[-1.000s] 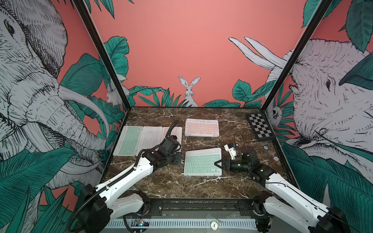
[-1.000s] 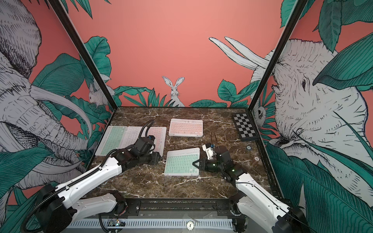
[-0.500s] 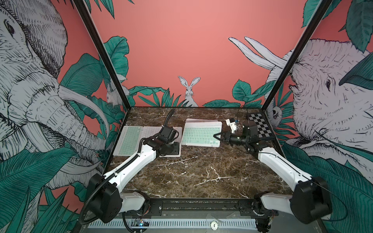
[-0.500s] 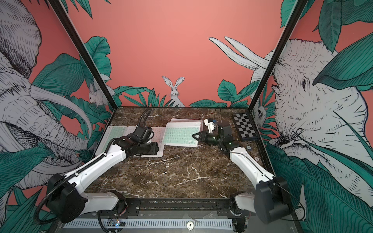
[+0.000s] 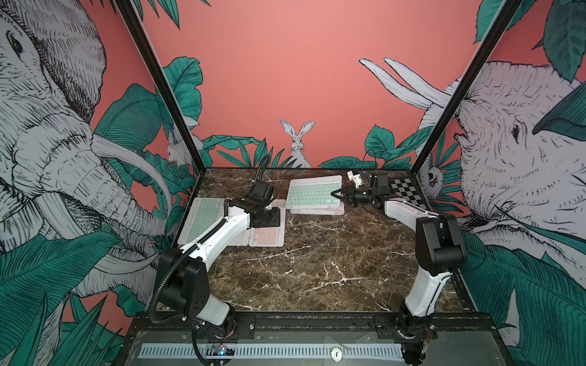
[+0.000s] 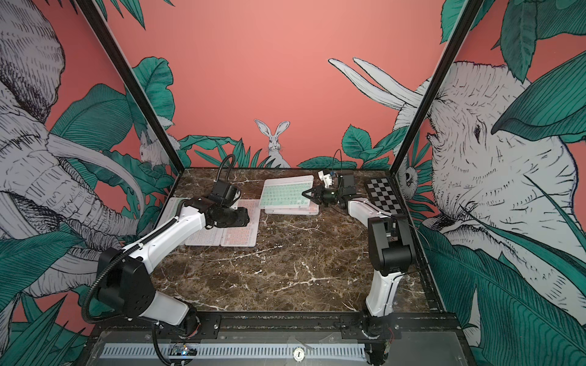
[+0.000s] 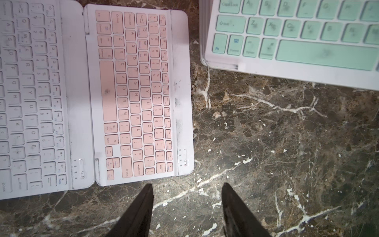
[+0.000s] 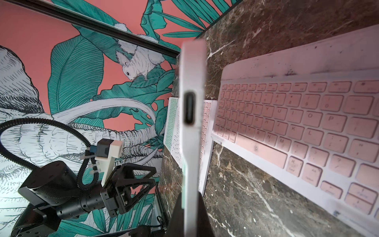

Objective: Stack the numeric keypads
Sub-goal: Place the numeric keypad at the numeric keypad.

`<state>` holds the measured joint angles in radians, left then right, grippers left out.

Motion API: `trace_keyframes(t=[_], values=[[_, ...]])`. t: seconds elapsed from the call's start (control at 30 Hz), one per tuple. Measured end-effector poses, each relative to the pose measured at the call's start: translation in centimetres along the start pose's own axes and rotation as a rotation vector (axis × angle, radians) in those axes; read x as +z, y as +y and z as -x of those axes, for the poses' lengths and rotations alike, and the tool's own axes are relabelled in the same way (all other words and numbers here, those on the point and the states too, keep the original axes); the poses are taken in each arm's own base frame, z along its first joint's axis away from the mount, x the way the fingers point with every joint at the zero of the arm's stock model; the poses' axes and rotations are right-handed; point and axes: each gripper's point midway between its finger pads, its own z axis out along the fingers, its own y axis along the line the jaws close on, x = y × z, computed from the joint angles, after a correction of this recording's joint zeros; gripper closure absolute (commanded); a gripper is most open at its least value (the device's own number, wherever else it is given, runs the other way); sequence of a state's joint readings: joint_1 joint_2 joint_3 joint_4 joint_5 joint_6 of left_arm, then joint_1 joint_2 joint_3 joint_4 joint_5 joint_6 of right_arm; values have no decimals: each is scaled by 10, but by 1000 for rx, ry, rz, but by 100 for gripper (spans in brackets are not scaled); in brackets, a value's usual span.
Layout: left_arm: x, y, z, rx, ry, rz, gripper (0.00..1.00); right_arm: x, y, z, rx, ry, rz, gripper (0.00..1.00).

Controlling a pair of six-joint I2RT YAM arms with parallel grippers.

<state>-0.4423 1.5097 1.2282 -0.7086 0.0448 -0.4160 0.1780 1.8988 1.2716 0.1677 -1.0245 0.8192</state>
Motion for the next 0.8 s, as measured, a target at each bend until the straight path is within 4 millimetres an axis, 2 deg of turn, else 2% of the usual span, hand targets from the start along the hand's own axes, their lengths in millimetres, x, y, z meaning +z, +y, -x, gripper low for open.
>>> trace_keyframes(t=[0.17, 0.37, 0.8], values=[[0, -3, 6, 4, -5, -5, 44, 1, -20, 20, 19, 3, 23, 100], [0, -3, 7, 5, -7, -2, 45, -1, -34, 32, 30, 16, 57, 100], [8, 0, 4, 4, 16, 11, 45, 9, -69, 24, 100, 73, 86, 100]])
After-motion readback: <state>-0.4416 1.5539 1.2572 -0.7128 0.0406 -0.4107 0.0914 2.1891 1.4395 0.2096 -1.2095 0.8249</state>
